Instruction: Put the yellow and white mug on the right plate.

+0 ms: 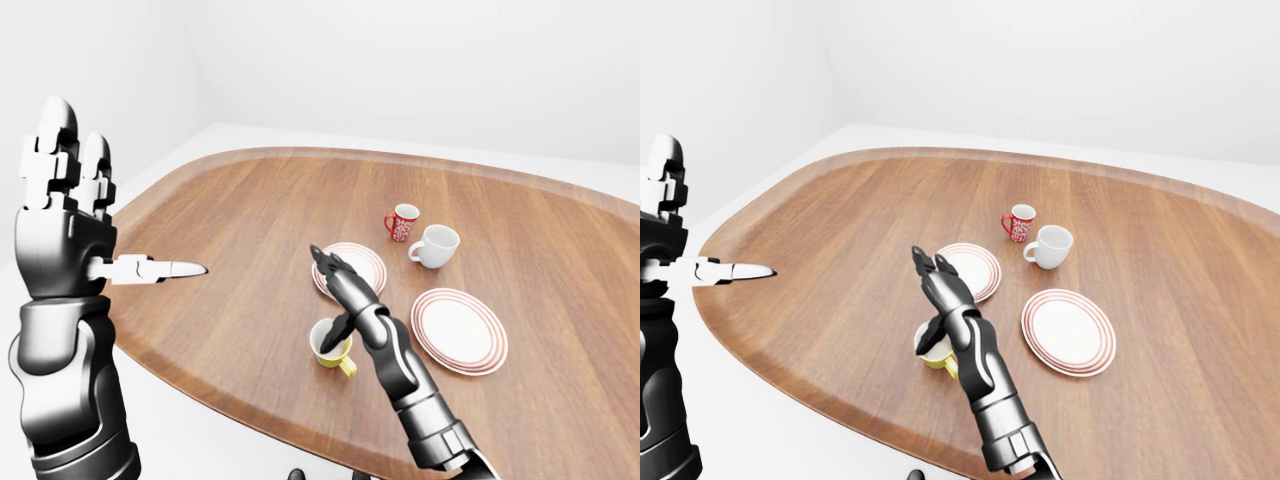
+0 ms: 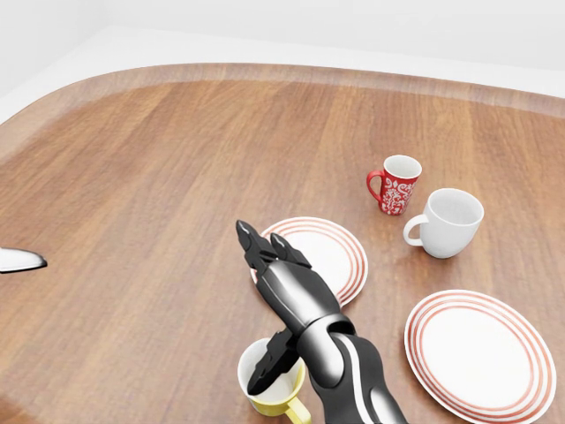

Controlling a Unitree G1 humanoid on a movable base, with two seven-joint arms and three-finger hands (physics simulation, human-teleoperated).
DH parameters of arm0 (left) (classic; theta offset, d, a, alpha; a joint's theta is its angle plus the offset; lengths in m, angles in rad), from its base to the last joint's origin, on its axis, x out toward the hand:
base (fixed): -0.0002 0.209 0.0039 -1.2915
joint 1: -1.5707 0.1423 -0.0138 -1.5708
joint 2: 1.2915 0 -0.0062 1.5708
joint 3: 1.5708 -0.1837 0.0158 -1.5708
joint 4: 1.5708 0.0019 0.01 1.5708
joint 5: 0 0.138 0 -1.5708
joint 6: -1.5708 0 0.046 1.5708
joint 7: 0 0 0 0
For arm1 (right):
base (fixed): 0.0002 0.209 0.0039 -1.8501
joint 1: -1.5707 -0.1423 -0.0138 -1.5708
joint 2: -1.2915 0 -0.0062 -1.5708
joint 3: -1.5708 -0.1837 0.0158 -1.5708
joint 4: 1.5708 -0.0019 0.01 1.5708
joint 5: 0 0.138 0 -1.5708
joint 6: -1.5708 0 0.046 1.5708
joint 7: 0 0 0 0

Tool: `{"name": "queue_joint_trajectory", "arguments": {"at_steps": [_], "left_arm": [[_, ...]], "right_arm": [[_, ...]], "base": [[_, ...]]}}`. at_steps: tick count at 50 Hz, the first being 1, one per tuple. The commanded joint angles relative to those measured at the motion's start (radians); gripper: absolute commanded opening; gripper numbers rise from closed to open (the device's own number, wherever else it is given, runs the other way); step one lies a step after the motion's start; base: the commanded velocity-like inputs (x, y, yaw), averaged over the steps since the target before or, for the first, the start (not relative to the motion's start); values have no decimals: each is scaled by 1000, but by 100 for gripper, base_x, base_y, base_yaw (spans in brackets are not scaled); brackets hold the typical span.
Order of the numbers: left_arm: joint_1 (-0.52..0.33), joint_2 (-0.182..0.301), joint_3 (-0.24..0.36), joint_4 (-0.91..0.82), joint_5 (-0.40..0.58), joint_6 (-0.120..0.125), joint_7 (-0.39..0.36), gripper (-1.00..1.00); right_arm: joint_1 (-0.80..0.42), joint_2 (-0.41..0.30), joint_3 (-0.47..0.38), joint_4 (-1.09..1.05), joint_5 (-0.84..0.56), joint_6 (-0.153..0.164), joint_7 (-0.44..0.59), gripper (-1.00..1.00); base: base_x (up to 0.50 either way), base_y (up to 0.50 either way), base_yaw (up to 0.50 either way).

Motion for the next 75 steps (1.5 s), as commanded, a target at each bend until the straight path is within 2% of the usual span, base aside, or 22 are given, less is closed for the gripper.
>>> {"name": "queue_joint_trajectory", "arguments": {"at_steps": [1,44,75], "left_arm": [[4,-2,-4,-3,5,0,-4,100],[6,-11,-10,-9,17,0,-16,100],[8,-15,-14,-12,23,0,-18,100]], "right_arm": [[6,0,-1,33,-6,0,-22,100],[-63,-2,-24,377,12,0,-177,100],[-47,-7,-23,453,8,0,-218,100]], "base": [[0,0,0],[0,0,0],[0,0,0]]}}
